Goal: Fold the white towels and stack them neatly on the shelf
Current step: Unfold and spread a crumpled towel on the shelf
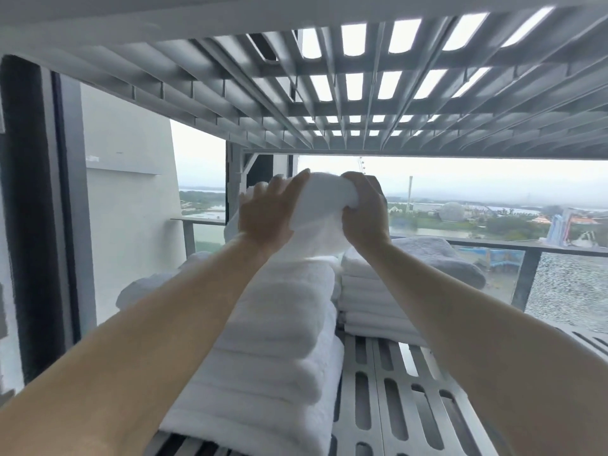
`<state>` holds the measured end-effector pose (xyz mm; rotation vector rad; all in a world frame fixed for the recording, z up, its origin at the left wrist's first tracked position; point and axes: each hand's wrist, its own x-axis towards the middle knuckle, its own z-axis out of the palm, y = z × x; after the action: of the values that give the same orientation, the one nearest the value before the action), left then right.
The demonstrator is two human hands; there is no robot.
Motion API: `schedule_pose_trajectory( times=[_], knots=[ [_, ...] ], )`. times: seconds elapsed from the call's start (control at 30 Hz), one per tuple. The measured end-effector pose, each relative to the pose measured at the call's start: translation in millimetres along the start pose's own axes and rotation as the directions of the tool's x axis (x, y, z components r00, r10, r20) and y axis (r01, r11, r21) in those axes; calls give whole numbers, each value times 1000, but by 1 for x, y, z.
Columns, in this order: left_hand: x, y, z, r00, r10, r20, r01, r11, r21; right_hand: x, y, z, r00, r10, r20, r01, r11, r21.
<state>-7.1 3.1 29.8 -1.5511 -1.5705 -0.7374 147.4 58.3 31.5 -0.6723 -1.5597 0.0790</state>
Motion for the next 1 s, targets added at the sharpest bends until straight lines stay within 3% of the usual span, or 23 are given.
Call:
schedule_pose_trajectory(
  times=[0.07,0.5,0.67,0.83,0.9,1.0],
  knots=[
    [-3,6,-4,1000,20,6,-19,997,-74,-3,-2,-8,1000,-7,-16,7,1000,-14],
    [6,103,-70,924,225,-310,-267,959,-100,-20,-5,-138,955,-142,-261,132,990,-57],
    [-16,191,-86,888,302,-346,-371,916,-152,-59,17,-234,963,-133,-235,102,985,-139],
    [-73,308,-91,890,281,-359,-408,843,-350,-117,47,-359,992,-46,-114,20,975,-220],
    [-99,354,-91,926,286,-246,-372,802,-467,-142,62,-409,998,43,-40,-55,916,-397],
    [-131,406,-93,911,412,23,-328,756,-567,-171,86,-476,934,288,211,-2,594,-804]
  ],
)
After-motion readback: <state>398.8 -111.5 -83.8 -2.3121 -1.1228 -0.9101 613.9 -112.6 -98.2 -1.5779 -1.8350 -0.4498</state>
